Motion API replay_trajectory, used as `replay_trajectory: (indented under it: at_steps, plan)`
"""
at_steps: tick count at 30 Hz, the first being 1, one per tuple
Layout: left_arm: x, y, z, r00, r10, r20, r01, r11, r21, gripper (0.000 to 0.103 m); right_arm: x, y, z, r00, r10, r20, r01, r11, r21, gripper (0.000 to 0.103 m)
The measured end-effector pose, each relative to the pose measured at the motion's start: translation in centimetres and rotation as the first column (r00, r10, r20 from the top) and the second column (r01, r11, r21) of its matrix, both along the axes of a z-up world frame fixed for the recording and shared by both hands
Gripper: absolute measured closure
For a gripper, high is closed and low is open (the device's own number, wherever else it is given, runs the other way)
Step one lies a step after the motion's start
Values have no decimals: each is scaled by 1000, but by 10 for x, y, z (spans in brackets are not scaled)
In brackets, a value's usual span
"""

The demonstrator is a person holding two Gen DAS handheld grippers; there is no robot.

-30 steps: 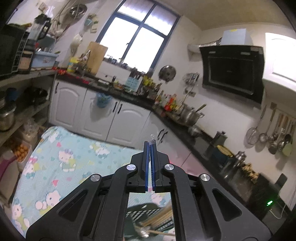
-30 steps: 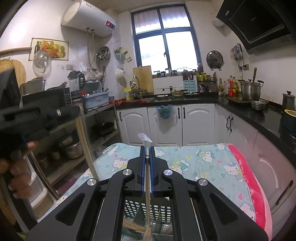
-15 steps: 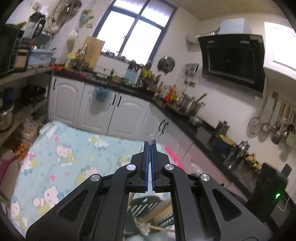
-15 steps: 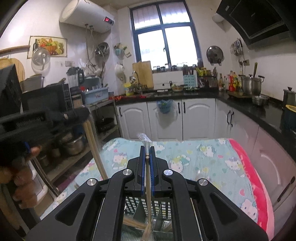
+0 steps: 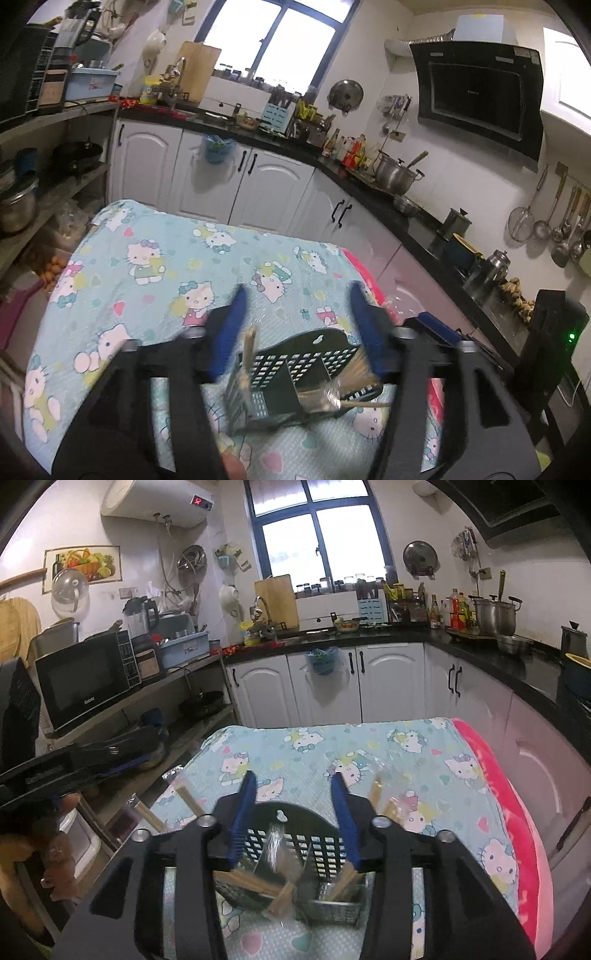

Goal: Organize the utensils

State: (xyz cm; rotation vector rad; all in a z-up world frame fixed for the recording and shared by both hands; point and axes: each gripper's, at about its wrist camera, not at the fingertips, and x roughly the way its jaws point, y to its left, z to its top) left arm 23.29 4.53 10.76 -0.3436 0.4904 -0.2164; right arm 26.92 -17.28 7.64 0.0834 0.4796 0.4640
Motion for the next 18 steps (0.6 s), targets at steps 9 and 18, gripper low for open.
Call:
replay_trajectory:
  at_steps: [9,18]
  plan:
    - [-47,12,11,999,45,24,-46,999,8,11,-38,-19,8,1000,10,29,-10,1000,12,35]
    - [-84,8,-9,996,88,-20,-87,995,48,11,-87,-30,8,995,13,100,-11,1000,-24,15]
